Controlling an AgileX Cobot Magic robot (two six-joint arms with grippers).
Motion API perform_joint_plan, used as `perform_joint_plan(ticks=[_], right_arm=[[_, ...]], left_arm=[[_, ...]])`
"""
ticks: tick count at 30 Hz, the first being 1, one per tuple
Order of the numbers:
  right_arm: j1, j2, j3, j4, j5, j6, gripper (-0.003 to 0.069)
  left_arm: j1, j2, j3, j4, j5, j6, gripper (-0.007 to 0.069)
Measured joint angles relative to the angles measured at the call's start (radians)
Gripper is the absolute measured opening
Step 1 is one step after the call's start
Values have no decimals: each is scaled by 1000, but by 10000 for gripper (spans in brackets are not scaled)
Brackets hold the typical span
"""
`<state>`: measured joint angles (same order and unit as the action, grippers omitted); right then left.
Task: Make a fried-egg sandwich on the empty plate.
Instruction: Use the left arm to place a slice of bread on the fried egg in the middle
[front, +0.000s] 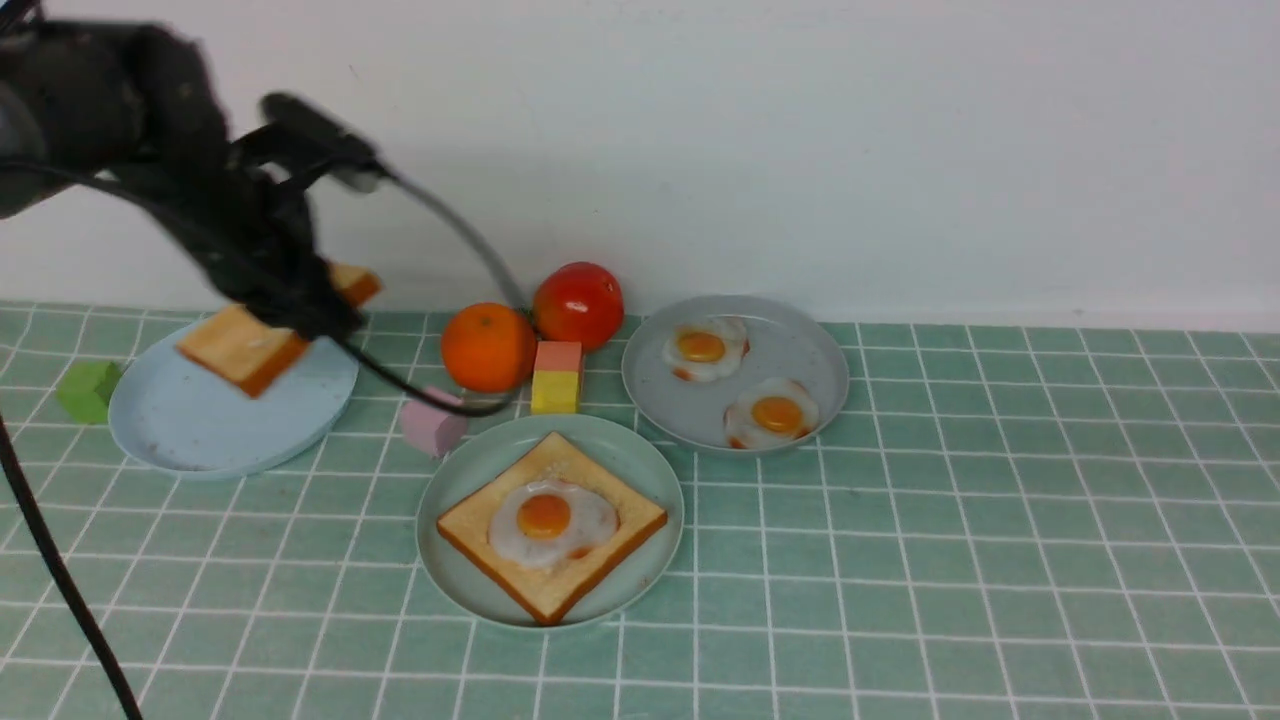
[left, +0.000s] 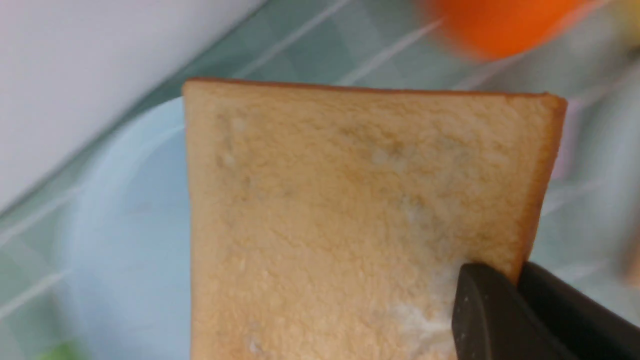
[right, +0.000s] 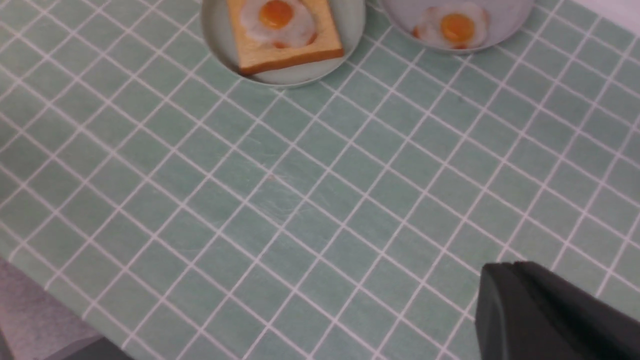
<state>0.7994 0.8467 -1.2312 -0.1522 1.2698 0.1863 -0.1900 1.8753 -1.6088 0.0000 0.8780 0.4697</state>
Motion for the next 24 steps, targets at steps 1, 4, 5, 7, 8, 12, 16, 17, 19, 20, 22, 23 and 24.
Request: perform_joint_plan(ticks=[1,4,5,7,8,12,16,17,19,20,22,23,24], right_arm=[[0,-4,0,-7,0,0,25],[0,-27,0,-17,0,0,29],[0,-39,0,-19,0,0,30],[0,-68,0,-19,0,0,32],[0,-71,0,-19,0,0,33],[0,-139,0,-14,0,0,36],[0,-184,0,17,0,0,39],[0,-192,0,26,0,0,41],[0,-208,0,48,0,0,43],[0,-212,0,57,0,0,43],[0,-221,0,70,0,0,43],[0,-226,0,73,0,0,43],[0,-229,3,78,0,0,43]], left_arm=[[-50,-19,24,0,11,-34,13],[-203,-40,110,33,26,-130,13],[-242,-40,130,45,26,-160,13],[-328,-32,171,83,13,-235,13],[-336,-31,174,83,13,-242,13],[-471,17,198,233,-62,-346,13],[-516,61,198,332,-110,-414,13],[-520,71,198,340,-114,-424,13],[-521,90,198,355,-124,-451,13],[-521,98,198,359,-126,-464,13],[-521,110,198,365,-127,-488,13],[-521,113,198,366,-128,-497,13],[-521,116,198,366,-129,-509,13]])
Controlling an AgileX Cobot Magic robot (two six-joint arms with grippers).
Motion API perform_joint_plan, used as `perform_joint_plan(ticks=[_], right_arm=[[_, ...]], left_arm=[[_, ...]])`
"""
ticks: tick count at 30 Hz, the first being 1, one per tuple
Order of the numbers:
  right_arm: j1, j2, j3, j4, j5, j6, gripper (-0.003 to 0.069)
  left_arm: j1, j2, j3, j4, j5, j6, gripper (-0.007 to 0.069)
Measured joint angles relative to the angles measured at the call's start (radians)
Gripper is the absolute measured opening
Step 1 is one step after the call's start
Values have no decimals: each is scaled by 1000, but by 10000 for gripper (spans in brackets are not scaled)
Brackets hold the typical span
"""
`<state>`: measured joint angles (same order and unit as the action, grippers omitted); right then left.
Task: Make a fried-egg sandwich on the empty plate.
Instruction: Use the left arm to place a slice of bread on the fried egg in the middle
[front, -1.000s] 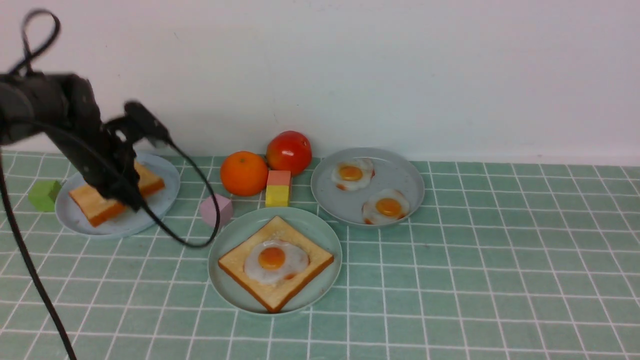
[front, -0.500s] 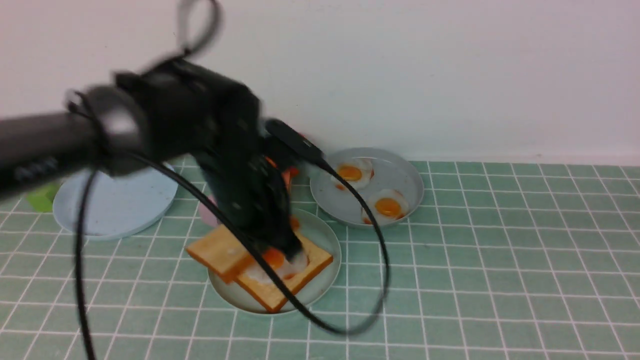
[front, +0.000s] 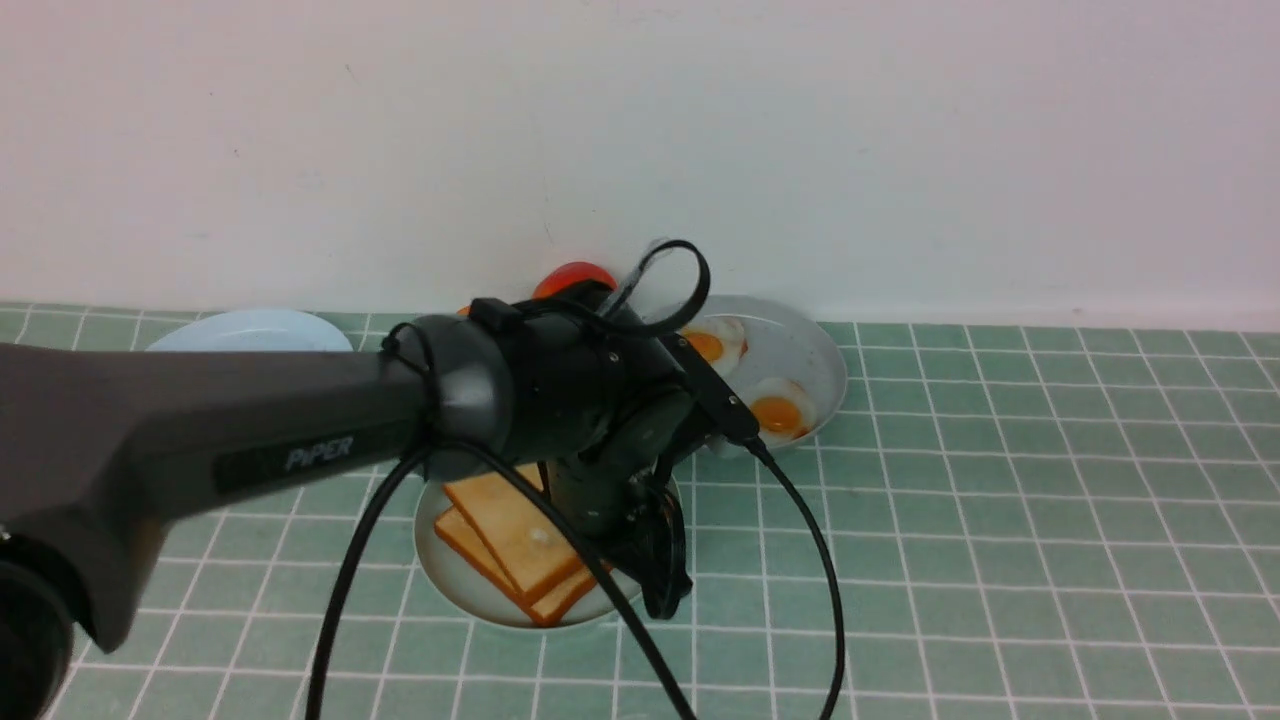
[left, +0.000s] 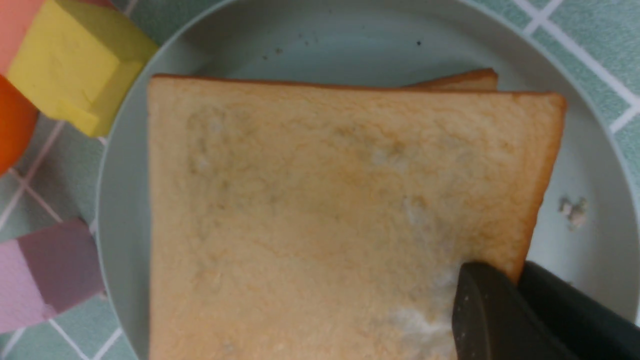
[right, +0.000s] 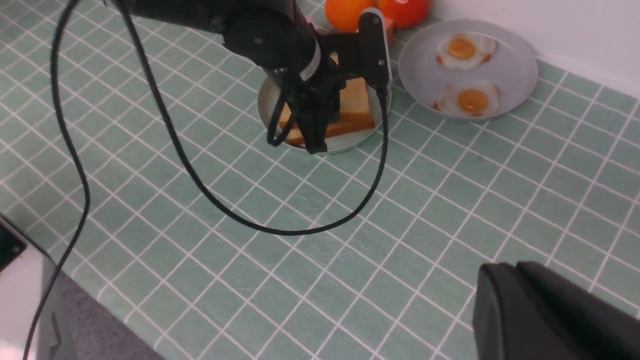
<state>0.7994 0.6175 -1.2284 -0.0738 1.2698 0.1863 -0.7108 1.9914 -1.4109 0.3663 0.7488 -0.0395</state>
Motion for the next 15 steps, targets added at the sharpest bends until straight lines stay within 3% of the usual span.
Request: perform_joint_plan(ticks=[7,11,13,15], right_arm=[[0,-7,54,7,0,3,46],[0,-7,70,9,1,5,50],[0,-7,72,12,1,8,50],[0,-7,73,12,1,8,50]], left_arm=[[0,1,0,-11,-2,-8,64],[0,1,0,-18,-1,-12,146],[0,-7,0,-26,-1,-37,237],[0,-21,0,-31,0,-60,283]])
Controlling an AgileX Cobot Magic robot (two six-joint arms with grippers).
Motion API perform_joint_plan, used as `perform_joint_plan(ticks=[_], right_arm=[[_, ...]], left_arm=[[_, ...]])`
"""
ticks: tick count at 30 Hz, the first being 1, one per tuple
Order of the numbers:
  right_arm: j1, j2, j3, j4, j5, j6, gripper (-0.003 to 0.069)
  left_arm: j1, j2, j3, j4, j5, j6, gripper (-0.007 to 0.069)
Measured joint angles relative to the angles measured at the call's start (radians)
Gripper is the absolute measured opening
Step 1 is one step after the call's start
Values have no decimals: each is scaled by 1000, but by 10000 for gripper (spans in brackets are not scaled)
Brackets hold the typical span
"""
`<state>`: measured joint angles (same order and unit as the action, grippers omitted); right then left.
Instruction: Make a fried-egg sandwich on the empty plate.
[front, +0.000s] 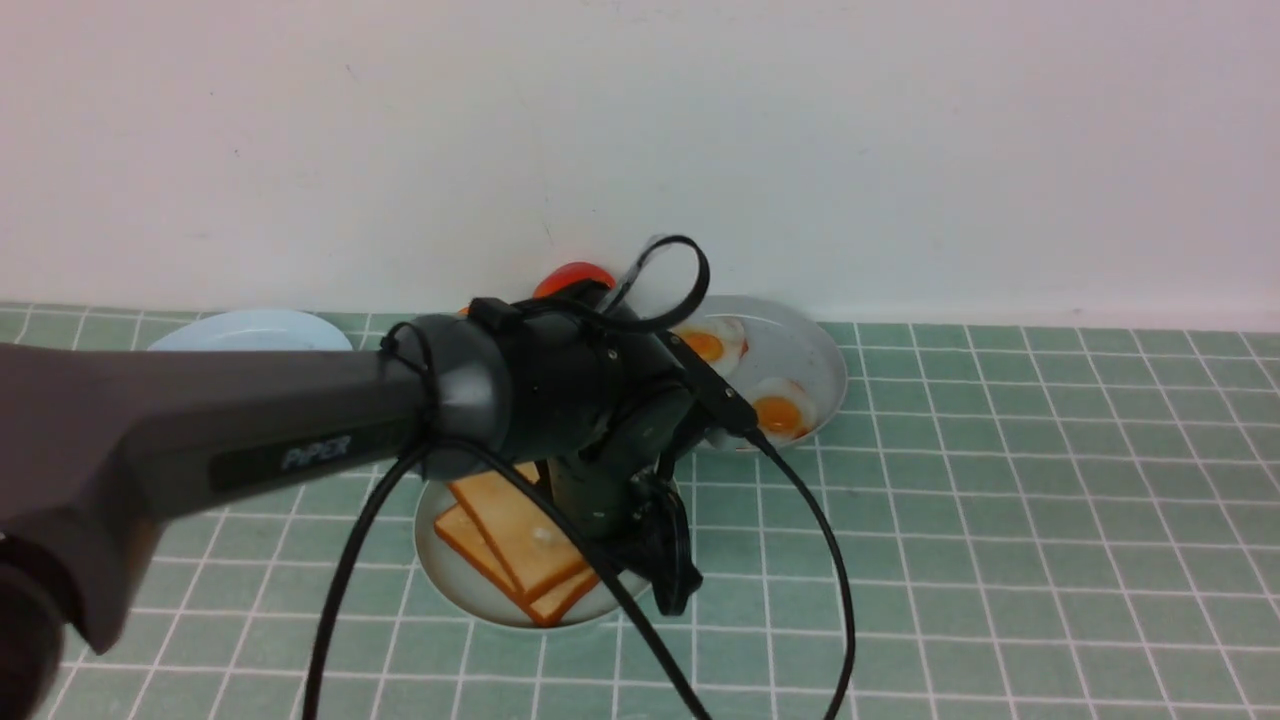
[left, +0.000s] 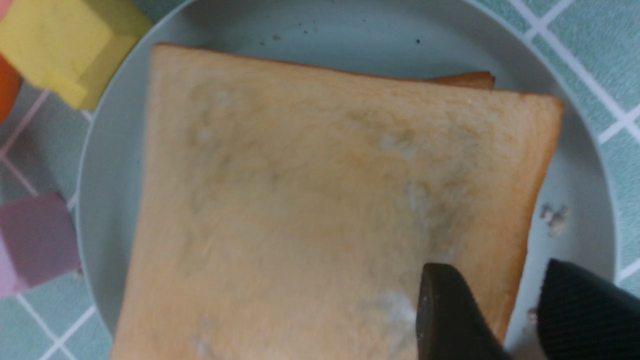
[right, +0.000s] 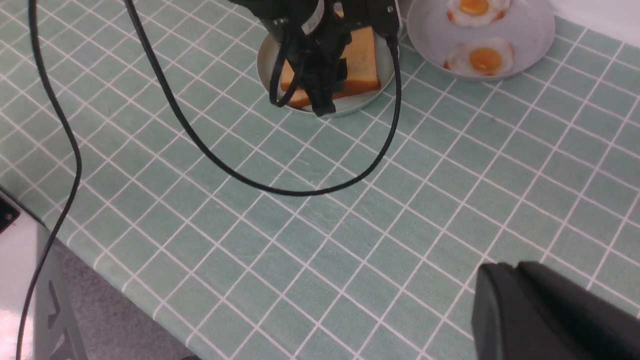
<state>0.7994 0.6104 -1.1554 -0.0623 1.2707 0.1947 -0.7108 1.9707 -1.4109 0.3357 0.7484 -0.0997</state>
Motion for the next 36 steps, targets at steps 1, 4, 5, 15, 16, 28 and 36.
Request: perform_joint_plan(ticks=[1,4,5,15,16,28,36], right_arm=[[0,0,1,0,0,1,50],[0,0,1,-3,0,3,53],[0,0,1,-8,0,3,53],[0,-3,13,-84,0,7,55],[0,-6,19,-87,0,10,55],[0,-129,139,-112,-4,129,61],[0,-132,245,-114,-177,211,64]], left_arm=[[0,-13,1,-1,1,-15,312],[0,-67,2,-22,19,-62,369],[-1,-100,3,-36,36,-77,374],[-3,-729,219,-131,-62,-196,-13],[-3,-816,281,-138,-105,-202,-13],[-3,-1594,1082,-216,-677,-217,-13],[-3,-1845,1274,-220,-748,-217,-13]])
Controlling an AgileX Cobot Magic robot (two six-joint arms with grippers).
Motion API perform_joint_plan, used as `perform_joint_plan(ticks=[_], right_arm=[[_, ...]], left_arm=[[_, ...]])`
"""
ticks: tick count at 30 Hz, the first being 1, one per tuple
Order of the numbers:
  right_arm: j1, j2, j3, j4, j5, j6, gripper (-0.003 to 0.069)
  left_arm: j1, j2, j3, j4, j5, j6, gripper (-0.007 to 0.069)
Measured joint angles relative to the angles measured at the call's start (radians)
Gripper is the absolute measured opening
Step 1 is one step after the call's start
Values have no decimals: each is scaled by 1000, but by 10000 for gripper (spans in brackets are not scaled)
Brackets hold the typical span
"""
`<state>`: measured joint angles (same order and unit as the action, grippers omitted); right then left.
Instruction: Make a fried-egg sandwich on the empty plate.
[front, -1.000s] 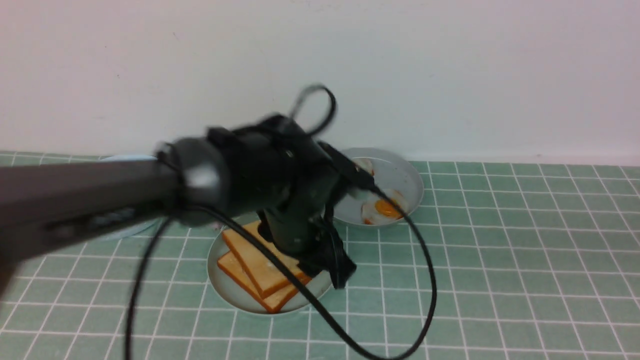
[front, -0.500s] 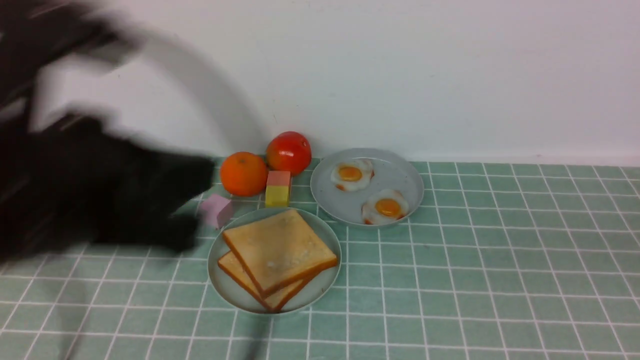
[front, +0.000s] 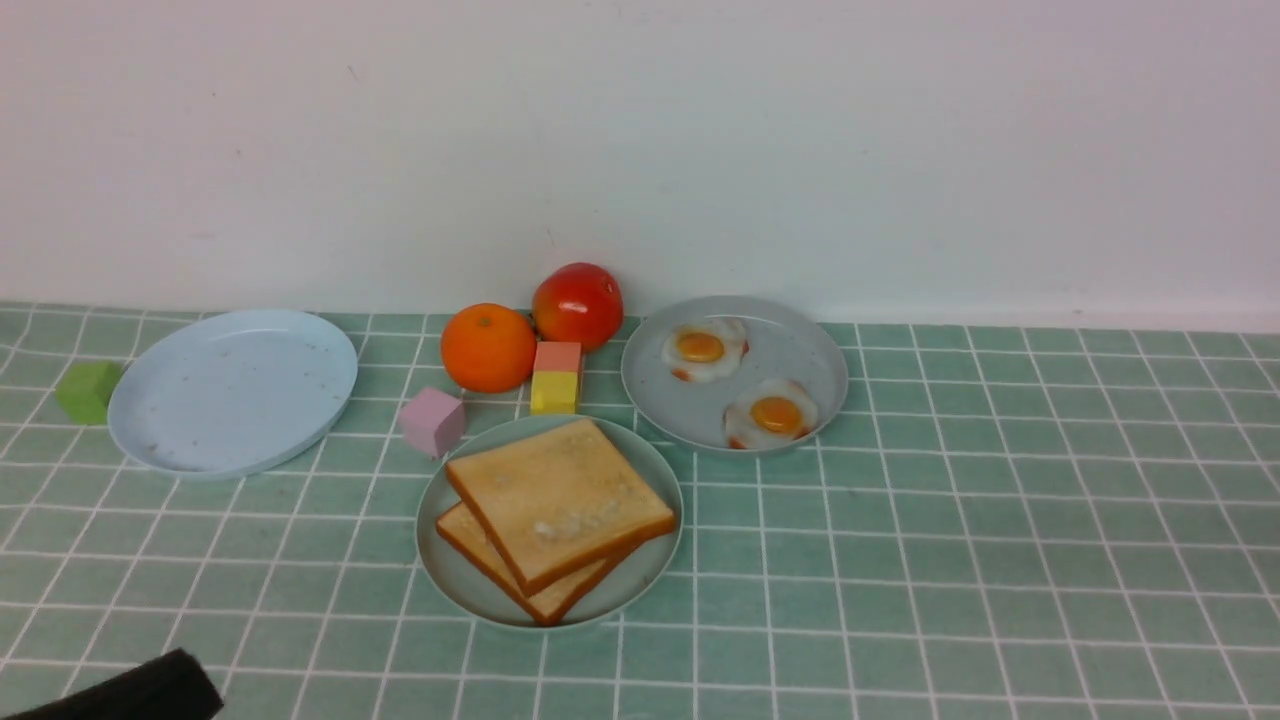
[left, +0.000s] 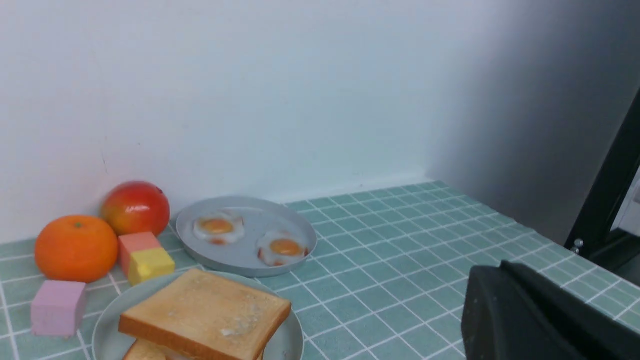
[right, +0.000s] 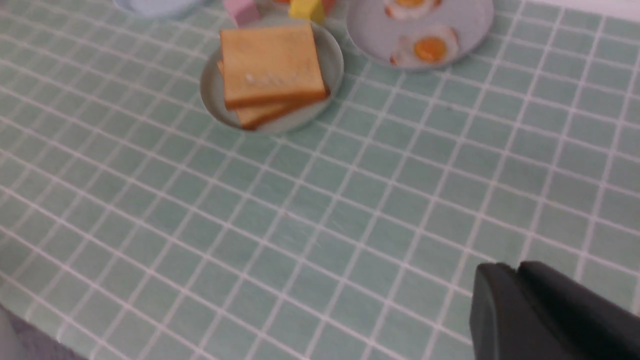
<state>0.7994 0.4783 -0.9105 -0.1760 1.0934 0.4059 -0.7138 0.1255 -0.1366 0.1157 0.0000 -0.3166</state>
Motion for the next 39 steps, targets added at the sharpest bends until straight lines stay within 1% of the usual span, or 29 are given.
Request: perform_joint_plan(ticks=[2,3,4,5,6,9,19,21,22,23,24,25,26,27,28,29,30,31,32,35,37,39], right_arm=[[0,0,40,0,-102,19,64],[0,0,40,0,-102,19,64],[0,0,78,0,-195,40,64],[0,0,82,0,-205,42,64],[0,0,121,1,-282,56,64],[0,0,179,2,-362,62,69],[-3,-1,283,3,-386,65,82],[-49,-18,294,-4,-386,65,79],[-93,-31,302,-6,-389,61,67],[-175,-52,318,4,-400,44,40],[-187,-59,325,8,-406,35,28],[-283,-85,359,29,-435,-19,-4],[-353,-111,397,51,-459,-71,-11],[-367,-123,414,60,-463,-82,-11],[-474,-169,481,94,-503,-179,-14],[-486,-184,503,103,-512,-203,-14],[-565,-230,569,131,-541,-271,-14],[-622,-285,647,168,-570,-325,-14],[-654,-317,692,191,-596,-356,-14],[-729,-422,831,241,-675,-391,-14],[-744,-475,913,245,-713,-400,-14],[-745,-486,924,245,-708,-400,-14]], left_arm=[[0,-24,17,0,0,0,-13],[0,-25,17,0,0,0,-13],[0,-29,30,0,0,0,-13],[0,-29,32,1,0,0,-13],[0,-30,39,1,6,0,-13],[0,-31,42,1,32,0,-13],[0,-32,43,1,88,0,-13],[0,-32,43,1,95,0,-13],[0,-32,43,1,101,0,-13],[0,-32,43,1,104,0,-13],[0,-32,43,1,105,0,-13],[0,-32,43,1,105,0,-13],[0,-32,43,1,105,0,-13],[0,-32,43,1,105,0,-13],[0,-32,43,1,105,0,-13],[0,-32,43,1,105,0,-13],[0,-32,43,1,105,0,-13],[0,-32,43,1,105,0,-13],[0,-32,43,1,105,0,-13],[0,-32,43,1,106,0,-11],[0,-32,44,1,108,0,-11],[0,-32,44,1,108,0,-11]])
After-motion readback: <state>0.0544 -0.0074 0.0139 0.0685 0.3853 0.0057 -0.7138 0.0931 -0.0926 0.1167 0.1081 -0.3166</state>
